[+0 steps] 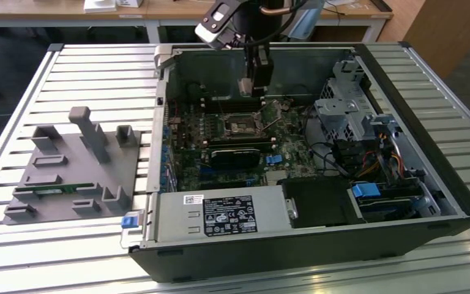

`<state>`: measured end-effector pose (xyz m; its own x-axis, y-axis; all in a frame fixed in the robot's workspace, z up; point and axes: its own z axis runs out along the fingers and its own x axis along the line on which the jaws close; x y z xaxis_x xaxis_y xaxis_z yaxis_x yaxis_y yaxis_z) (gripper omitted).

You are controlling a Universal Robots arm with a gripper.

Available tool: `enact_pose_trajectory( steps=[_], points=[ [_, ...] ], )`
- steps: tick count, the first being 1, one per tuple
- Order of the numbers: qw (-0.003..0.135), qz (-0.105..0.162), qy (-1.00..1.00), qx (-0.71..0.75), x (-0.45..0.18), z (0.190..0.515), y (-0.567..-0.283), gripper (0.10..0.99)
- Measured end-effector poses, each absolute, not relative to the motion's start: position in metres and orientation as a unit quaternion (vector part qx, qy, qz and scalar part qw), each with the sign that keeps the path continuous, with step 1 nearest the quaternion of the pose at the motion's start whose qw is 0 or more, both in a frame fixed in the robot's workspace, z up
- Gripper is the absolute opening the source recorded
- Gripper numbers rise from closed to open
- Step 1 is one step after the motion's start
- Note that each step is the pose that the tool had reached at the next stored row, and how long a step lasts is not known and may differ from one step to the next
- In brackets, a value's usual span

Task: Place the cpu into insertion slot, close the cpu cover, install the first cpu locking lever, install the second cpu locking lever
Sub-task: 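Place the cpu into insertion slot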

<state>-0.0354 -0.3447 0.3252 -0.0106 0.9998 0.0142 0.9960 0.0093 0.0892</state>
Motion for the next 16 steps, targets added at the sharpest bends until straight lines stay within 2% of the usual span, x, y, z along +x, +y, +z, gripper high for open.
enact_pose_trajectory(
  steps=[16],
  points=[
    [0.026,0.037,0.71,0.703,-0.0354,0.318,-0.3447,0.537]
  ],
)
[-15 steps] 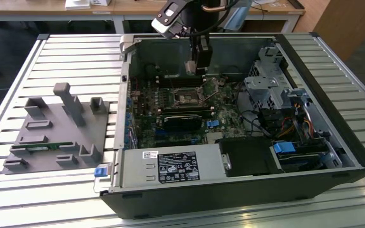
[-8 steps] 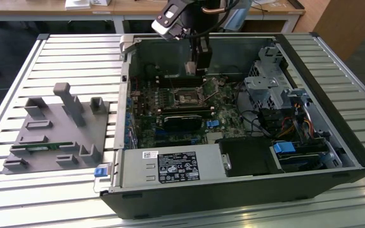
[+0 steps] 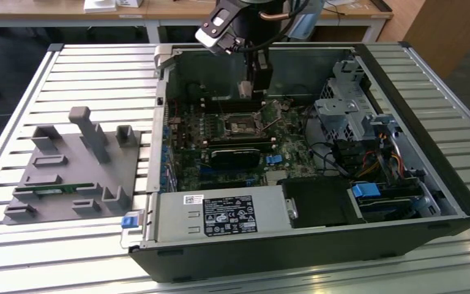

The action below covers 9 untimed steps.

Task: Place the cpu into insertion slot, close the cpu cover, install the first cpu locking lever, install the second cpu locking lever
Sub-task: 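Place the cpu into insertion slot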

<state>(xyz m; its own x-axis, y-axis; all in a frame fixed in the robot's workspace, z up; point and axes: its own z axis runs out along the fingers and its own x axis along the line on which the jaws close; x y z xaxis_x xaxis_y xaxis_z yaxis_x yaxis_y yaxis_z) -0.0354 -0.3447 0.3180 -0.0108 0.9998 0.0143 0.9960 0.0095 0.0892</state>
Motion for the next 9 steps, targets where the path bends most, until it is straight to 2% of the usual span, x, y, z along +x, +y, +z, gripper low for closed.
enact_pose_trajectory(
  steps=[9],
  points=[
    [0.026,0.037,0.713,0.7,-0.0358,0.313,-0.3447,0.537]
  ],
)
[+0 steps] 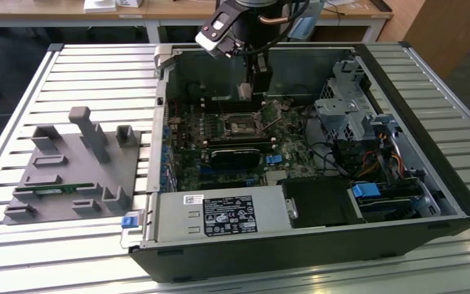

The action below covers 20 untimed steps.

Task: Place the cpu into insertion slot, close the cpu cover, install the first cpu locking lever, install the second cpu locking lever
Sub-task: 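Place the cpu into insertion slot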

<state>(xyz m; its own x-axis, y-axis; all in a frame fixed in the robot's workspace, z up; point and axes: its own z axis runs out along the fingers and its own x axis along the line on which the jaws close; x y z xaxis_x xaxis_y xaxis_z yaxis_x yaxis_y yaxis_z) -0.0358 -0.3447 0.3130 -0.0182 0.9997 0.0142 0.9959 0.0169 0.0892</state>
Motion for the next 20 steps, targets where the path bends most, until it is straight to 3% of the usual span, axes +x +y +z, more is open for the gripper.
enact_pose_trajectory(
  steps=[20],
  points=[
    [0.026,0.037,0.724,0.688,-0.041,0.298,-0.344,0.537]
  ],
)
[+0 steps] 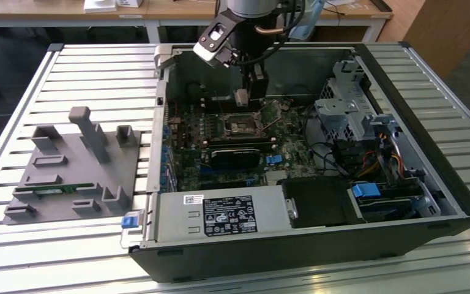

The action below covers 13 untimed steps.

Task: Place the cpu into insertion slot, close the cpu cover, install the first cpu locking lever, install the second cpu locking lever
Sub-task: 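Place the cpu into insertion slot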

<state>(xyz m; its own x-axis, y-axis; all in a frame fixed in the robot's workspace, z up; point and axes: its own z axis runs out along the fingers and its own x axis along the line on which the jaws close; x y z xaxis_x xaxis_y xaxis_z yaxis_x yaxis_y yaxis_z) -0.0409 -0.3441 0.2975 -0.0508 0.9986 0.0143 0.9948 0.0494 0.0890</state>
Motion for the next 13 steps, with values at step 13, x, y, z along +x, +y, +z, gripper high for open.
enact_pose_trajectory(
  steps=[13],
  points=[
    [0.027,0.035,0.724,0.688,-0.0412,0.2916,-0.3441,0.537]
  ],
)
